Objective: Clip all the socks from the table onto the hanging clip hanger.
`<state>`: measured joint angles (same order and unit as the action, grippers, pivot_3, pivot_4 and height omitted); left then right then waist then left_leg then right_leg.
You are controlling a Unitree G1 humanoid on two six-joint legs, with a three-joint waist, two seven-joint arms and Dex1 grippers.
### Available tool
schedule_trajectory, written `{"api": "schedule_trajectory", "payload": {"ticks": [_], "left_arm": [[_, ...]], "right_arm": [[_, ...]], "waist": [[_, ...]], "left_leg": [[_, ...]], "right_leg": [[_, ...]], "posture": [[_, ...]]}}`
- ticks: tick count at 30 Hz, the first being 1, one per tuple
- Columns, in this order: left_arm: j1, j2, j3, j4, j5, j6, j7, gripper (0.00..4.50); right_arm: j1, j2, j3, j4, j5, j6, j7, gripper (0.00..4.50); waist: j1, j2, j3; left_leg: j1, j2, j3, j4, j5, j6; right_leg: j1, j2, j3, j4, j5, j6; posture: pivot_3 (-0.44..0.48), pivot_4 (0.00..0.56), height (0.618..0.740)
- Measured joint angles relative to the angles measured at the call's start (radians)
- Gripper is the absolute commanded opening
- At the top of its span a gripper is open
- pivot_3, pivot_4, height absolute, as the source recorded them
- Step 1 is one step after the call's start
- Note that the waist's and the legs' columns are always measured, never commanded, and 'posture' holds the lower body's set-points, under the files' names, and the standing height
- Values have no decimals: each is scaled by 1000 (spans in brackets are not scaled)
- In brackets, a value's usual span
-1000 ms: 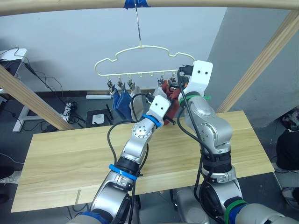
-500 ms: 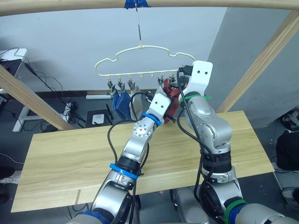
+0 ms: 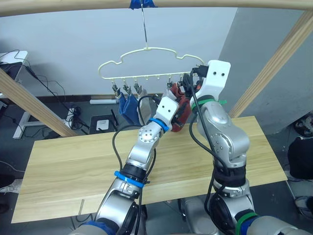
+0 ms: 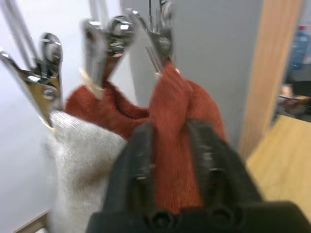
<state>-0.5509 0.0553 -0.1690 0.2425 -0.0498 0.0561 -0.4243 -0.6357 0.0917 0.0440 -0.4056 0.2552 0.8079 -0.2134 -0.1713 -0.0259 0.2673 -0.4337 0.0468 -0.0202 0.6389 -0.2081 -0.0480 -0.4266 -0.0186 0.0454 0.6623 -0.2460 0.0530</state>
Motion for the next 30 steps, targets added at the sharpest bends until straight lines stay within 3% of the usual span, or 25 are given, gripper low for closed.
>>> {"api": "schedule_trajectory", "payload": {"ticks": [3,7,9,10,17,22,26,30], "left_arm": [[75,102,-3,-145,-50,77,-112,3310],[148,266,29,-358,-149,208,-243,4489],[166,342,65,-445,-215,271,-297,4500],[177,386,96,-489,-252,302,-326,4500],[248,662,290,-517,-360,397,-462,4500],[241,775,371,-464,-402,477,-488,4500],[240,842,404,-377,-370,476,-479,4500],[233,853,411,-293,-359,454,-482,4500]], "right_arm": [[34,-115,36,-89,16,18,112,2715],[79,-273,42,-180,66,34,278,3644],[86,-350,33,-184,95,35,363,4315],[88,-393,22,-183,113,35,408,4415],[85,-653,-62,-92,181,-35,712,4415],[93,-798,-65,-36,211,-103,923,4415],[98,-835,-68,20,208,-184,1011,4415],[99,-853,-71,61,203,-231,1054,4415]], "waist": [[-5,0,0],[-8,0,0],[-8,0,0],[-7,0,0],[8,0,0],[31,0,0],[34,0,0],[38,0,0]], "left_leg": [[0,0,0,0,0,0],[0,0,-1,1,0,0],[1,0,-1,1,0,0],[1,0,-1,1,0,0],[2,0,-1,0,0,0],[1,0,0,0,0,0],[1,0,0,0,0,0],[1,0,0,1,0,0]], "right_leg": [[0,0,0,0,0,0],[1,0,-1,1,0,0],[1,0,-1,1,0,0],[1,0,-1,1,0,0],[1,0,-1,0,-1,-1],[1,0,-1,-2,-1,-1],[1,0,-1,-1,0,-1],[1,-1,-1,-1,0,-1]], "posture": [[-265,244,740],[-231,235,740],[-215,230,740],[-208,226,740],[-160,206,740],[-134,187,740],[-123,177,740],[-118,175,740]]}}
